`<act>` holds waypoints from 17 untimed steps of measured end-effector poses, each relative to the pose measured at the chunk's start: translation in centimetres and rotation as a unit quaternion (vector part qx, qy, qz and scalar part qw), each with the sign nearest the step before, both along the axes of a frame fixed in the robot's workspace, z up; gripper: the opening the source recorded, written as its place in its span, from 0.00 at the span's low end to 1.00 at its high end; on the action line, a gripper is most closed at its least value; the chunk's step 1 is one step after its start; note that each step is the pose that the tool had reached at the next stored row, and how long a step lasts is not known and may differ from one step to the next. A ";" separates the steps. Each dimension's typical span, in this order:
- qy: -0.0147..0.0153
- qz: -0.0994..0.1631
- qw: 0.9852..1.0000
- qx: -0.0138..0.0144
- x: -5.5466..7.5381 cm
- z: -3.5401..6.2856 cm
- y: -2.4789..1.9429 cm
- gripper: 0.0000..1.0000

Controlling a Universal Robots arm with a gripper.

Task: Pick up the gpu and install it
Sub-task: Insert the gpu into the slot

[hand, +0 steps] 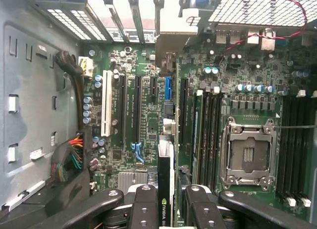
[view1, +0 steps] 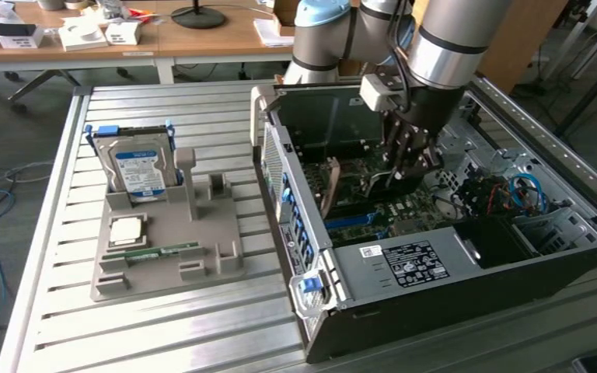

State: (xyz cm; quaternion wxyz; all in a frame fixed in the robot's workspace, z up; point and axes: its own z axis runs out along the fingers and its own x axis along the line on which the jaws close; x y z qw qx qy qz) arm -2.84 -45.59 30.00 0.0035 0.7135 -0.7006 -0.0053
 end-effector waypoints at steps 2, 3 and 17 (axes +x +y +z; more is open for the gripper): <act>0.000 0.002 1.000 0.000 -0.1 -0.19 0.00 0.26; -0.001 0.003 1.000 0.000 -0.2 -0.27 0.00 0.26; -0.001 0.009 1.000 0.000 -0.7 -1.46 0.00 0.26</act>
